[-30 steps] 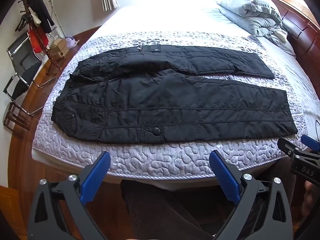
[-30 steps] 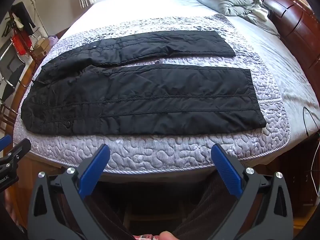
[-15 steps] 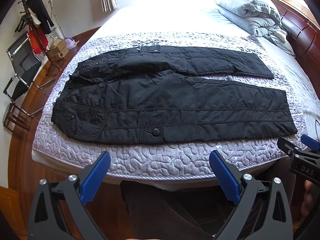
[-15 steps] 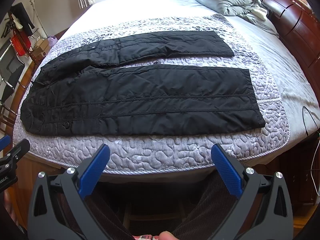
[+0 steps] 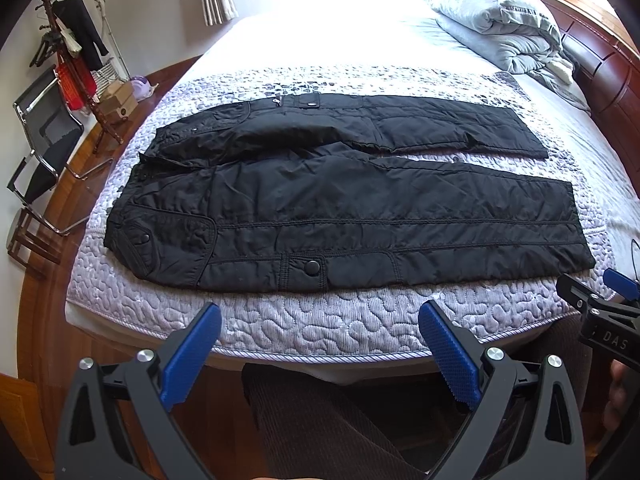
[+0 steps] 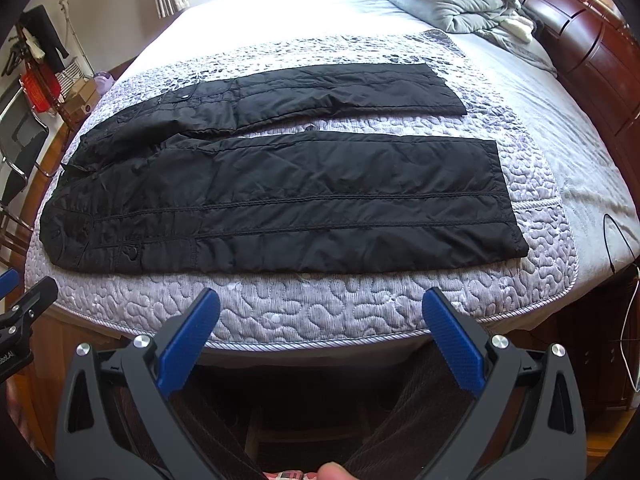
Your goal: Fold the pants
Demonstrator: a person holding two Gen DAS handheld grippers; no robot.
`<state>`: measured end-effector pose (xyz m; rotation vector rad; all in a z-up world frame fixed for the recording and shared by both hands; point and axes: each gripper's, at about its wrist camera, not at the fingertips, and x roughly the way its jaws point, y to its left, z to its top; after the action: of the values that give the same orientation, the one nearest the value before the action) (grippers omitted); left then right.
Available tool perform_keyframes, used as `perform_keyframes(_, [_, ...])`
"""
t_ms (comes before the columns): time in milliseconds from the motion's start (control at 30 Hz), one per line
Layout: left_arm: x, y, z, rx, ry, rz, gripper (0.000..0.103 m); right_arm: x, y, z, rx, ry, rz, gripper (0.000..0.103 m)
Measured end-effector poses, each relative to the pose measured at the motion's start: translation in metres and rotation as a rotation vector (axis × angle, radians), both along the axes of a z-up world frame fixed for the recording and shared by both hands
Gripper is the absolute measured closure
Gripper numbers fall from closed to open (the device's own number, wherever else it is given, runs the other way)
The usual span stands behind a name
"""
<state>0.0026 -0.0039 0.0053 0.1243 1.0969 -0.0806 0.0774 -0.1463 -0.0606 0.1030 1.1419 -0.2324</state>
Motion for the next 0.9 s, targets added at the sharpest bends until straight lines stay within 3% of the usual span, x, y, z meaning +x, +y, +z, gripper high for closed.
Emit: perform_keyframes(900, [0.0, 0.0007, -0.0034, 0.004, -0.001, 0.0, 0.004, -0.0017, -0.0011, -0.0002, -0.004, -0.007, -0.003, 0.002])
